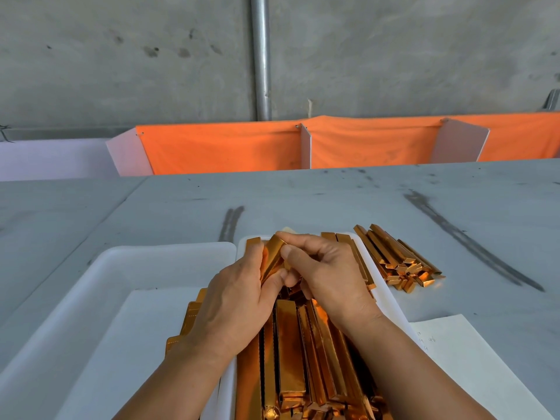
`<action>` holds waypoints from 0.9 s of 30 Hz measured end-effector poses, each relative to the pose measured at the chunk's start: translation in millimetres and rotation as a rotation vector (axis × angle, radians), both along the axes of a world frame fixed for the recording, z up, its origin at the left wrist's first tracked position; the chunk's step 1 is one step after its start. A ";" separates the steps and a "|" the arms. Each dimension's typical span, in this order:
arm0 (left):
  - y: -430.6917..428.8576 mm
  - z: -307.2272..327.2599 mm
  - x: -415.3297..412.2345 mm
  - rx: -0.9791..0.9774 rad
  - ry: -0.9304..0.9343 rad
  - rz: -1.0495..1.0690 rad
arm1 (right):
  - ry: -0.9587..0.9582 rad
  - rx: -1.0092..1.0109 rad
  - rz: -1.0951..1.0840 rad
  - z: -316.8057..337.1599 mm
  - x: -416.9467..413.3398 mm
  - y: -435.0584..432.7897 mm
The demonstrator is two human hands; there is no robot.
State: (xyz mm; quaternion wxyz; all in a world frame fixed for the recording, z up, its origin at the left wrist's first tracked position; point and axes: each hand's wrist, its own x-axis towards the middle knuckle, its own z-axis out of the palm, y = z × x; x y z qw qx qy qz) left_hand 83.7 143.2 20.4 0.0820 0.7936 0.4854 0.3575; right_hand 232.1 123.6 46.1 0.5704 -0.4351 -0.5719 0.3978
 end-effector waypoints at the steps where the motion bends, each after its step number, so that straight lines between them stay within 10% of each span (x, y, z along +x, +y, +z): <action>1: -0.4 0.7 0.3 0.006 -0.005 -0.008 | 0.015 -0.009 0.007 -0.5 -0.1 0.4; 17: -2.2 3.6 -1.0 0.041 0.043 -0.015 | -0.058 0.021 -0.033 -0.2 4.4 -1.7; 27: -3.4 4.9 0.0 0.049 0.097 -0.024 | 0.258 -0.131 -0.023 -1.5 13.3 7.1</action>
